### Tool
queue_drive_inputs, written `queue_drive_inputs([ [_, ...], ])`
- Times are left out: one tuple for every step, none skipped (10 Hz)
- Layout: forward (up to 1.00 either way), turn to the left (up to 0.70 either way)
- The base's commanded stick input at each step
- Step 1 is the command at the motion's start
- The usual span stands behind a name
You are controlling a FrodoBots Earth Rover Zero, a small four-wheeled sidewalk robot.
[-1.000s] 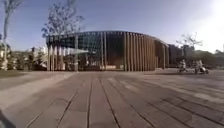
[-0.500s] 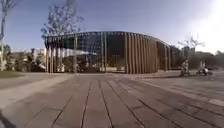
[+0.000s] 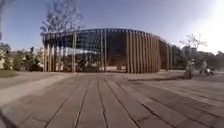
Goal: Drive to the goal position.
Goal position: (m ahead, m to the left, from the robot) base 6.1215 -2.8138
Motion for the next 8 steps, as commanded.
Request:
queue_drive_inputs([
  [0.70,0.00],
  [0.70,-0.03],
  [0.70,-0.13],
  [0.70,-0.24],
  [0.70,-0.31],
  [0.70,-0.32],
  [0.70,-0.32],
  [0.70,-0.30],
])
